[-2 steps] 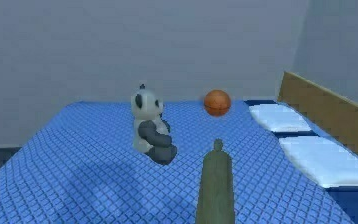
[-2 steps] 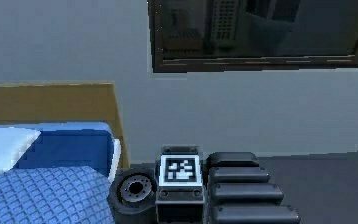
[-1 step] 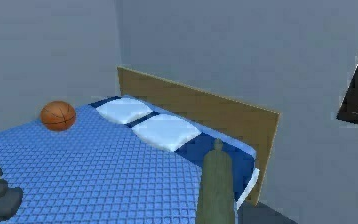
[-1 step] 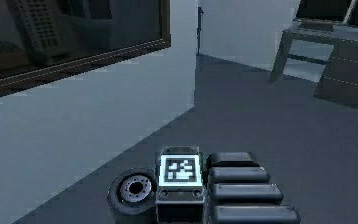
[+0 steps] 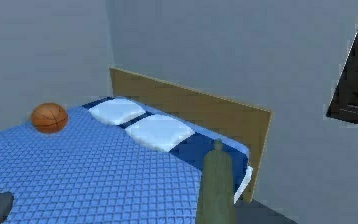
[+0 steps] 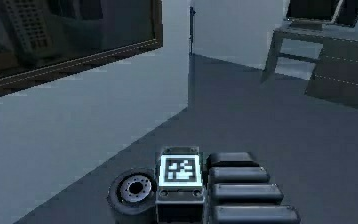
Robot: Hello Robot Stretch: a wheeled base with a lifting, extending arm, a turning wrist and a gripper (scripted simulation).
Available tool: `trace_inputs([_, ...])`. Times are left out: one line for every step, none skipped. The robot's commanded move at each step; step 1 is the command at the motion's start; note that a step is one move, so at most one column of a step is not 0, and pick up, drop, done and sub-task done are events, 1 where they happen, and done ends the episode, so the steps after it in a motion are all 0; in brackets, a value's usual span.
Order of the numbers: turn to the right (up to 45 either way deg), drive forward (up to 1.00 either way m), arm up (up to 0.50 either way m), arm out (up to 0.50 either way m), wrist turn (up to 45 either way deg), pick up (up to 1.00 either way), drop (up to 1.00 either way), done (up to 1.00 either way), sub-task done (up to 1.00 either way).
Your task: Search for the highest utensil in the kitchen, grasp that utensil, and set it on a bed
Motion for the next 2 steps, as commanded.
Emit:
trace_inputs([-45.0,0.00,0.00,0.00,0.0,0.00,0.00,0.00,0.00])
trace_inputs([-45.0,0.00,0.00,0.00,0.0,0.00,0.00,0.00,0.00])
